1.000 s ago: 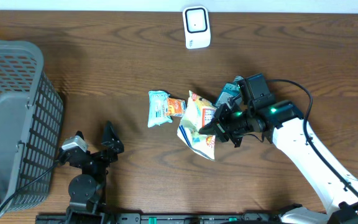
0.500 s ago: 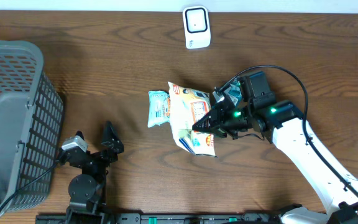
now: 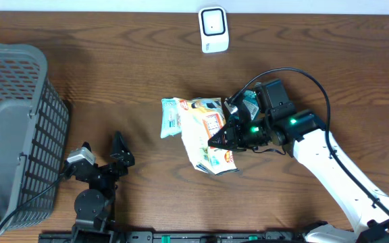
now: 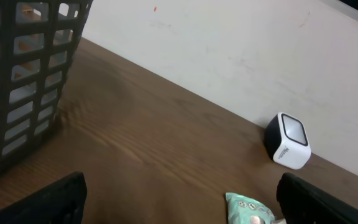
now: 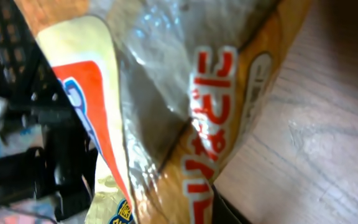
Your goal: Scan the item barcode
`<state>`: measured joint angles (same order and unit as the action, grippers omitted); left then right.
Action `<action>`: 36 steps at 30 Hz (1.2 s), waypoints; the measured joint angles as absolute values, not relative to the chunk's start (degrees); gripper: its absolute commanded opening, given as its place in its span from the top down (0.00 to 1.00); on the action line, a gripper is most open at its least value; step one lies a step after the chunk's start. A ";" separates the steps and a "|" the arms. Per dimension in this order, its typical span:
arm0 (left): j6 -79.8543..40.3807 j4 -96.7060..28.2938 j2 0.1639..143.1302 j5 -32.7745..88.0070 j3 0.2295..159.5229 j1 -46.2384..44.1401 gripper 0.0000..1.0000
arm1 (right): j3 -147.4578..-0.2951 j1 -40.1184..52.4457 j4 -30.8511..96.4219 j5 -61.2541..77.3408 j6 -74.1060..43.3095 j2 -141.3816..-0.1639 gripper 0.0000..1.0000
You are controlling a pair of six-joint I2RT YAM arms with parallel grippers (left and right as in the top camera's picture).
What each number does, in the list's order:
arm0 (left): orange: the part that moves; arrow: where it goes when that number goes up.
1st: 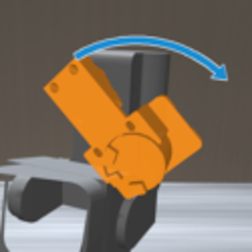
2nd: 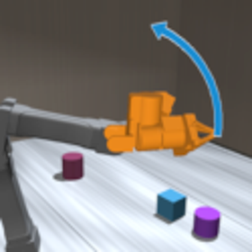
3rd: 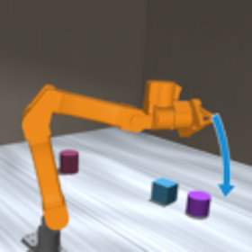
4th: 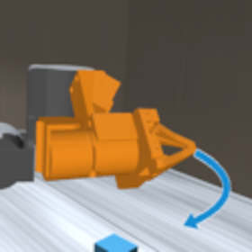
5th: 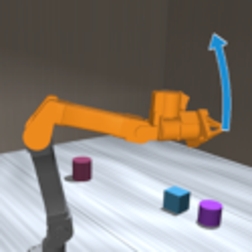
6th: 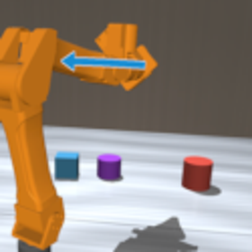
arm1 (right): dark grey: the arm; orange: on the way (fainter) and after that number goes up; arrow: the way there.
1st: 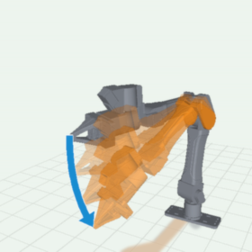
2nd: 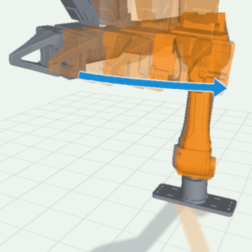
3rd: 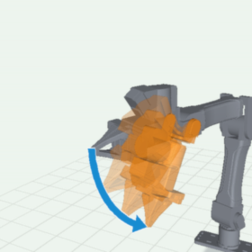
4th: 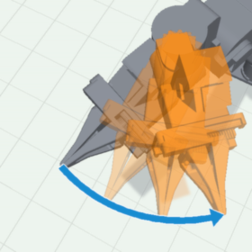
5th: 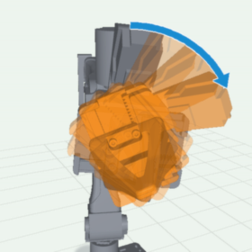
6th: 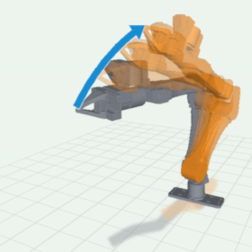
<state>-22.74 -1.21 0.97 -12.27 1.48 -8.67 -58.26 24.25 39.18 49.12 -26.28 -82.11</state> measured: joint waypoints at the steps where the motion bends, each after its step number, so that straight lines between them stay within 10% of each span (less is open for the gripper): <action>1: -22.74 -1.21 0.97 -12.27 1.48 -8.67 0.02 | -58.26 24.23 38.81 51.09 -23.57 -82.11 0.99; 22: -22.76 -1.34 0.97 -12.23 1.54 -8.67 0.02 | -58.13 25.06 24.29 84.14 53.52 -78.98 0.99; 29: -22.74 -1.34 0.97 -12.12 1.54 -8.67 0.02 | -58.11 25.10 15.62 86.21 52.23 -77.80 0.99; 36: -22.74 -1.39 0.97 -12.12 1.56 -8.67 0.02 | -58.24 20.51 26.81 72.42 25.47 -77.06 0.98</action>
<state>-22.74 -1.39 0.97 -12.12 1.56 -8.67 -58.24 20.51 26.81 72.42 25.47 -77.06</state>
